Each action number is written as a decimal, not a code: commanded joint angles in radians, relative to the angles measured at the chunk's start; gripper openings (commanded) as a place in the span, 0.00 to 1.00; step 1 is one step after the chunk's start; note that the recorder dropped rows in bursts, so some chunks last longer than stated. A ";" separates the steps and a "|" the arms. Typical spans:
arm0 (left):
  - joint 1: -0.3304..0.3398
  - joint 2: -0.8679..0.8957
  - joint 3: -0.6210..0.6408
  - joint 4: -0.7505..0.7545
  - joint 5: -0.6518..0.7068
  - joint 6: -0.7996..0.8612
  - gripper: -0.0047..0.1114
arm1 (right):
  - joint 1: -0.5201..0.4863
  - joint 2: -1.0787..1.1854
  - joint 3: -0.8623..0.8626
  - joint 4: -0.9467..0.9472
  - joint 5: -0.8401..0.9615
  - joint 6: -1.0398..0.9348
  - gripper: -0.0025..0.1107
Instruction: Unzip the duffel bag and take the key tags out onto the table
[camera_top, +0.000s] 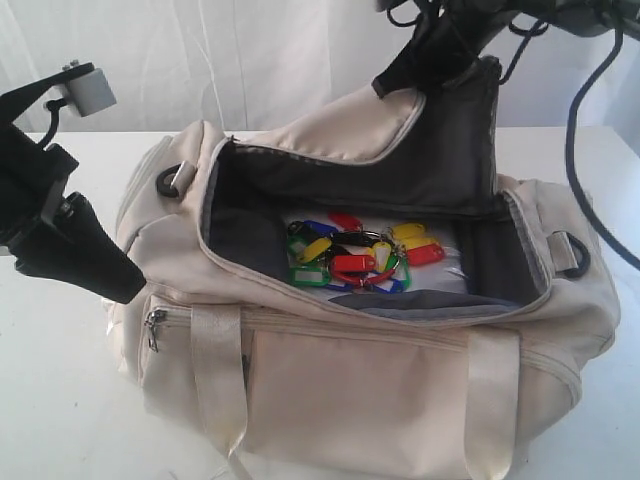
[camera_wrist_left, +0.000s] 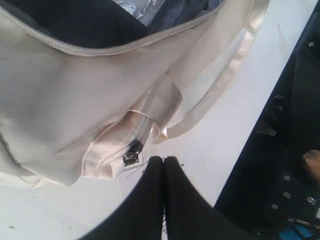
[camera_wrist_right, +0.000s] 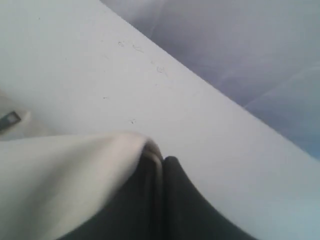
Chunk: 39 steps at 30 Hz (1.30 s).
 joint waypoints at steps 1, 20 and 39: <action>-0.004 -0.012 0.009 -0.022 0.027 0.003 0.04 | -0.099 0.066 -0.047 0.214 0.002 0.066 0.02; -0.004 -0.012 0.009 -0.044 0.052 0.003 0.04 | -0.159 -0.079 -0.082 0.436 0.233 -0.020 0.60; -0.004 -0.012 0.009 -0.050 0.056 0.018 0.04 | 0.203 -0.112 0.222 0.515 0.484 -0.452 0.02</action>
